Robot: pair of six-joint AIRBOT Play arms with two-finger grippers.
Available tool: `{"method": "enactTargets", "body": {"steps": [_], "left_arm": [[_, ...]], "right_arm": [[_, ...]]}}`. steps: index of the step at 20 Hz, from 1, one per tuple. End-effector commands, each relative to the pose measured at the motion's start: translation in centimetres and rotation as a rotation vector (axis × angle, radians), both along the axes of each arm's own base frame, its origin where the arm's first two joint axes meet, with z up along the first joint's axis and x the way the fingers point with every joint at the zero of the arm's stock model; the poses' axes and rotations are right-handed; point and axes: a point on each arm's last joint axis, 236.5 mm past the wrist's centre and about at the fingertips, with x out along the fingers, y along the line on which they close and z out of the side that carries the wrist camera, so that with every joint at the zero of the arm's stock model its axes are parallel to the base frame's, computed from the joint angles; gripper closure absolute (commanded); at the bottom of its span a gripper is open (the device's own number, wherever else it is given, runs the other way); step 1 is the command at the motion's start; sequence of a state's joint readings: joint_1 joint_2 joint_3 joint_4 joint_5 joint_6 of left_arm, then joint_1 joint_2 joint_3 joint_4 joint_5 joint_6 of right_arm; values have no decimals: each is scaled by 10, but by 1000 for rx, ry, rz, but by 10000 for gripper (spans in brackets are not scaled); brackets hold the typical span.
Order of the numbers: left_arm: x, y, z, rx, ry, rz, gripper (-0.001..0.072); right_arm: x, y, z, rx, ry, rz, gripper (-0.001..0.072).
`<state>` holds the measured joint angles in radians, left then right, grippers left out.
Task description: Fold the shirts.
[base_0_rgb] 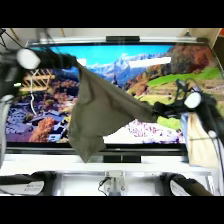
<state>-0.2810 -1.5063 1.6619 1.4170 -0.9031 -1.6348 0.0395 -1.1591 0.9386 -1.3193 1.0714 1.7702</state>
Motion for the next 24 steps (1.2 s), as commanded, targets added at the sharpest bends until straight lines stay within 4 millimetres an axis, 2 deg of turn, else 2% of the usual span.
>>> {"method": "enactTargets", "body": {"steps": [1,2,3,4,5,7,8,10,11,12,14,15,17,19,21,24], "left_arm": [[5,-28,-111,-138,294,76,603],[2,-35,-125,-164,342,74,478],[-3,-38,-134,-175,382,72,277],[-7,-35,-136,-170,406,71,109],[-13,-27,-134,-152,437,60,59],[-28,5,-117,-111,518,41,59],[-39,28,-105,-90,566,37,59],[-65,78,-84,-36,630,38,64],[-79,100,-79,-10,659,51,114],[-98,117,-77,1,692,57,113],[-139,133,-96,-17,756,95,107],[-163,136,-116,-32,788,123,104],[-209,131,-161,-80,827,176,96],[-243,122,-201,-164,840,237,98],[-260,112,-231,-231,844,289,108],[-254,99,-251,-331,804,358,109]], "right_arm": [[17,16,-53,93,63,-96,637],[21,18,-57,107,61,-111,633],[26,19,-57,117,43,-121,590],[34,16,-51,113,7,-120,363],[43,10,-39,101,-36,-86,126],[60,-13,1,50,-127,-5,106],[66,-29,25,15,-161,13,106],[64,-62,67,-42,-194,21,106],[56,-71,77,-46,-182,29,107],[42,-75,77,-39,-137,46,107],[5,-66,57,-4,8,120,106],[-10,-51,44,40,66,161,107],[-33,-9,20,164,125,237,106],[-46,26,0,231,144,276,81],[-48,46,-16,220,132,296,80],[-35,67,-20,208,79,275,81]]}}
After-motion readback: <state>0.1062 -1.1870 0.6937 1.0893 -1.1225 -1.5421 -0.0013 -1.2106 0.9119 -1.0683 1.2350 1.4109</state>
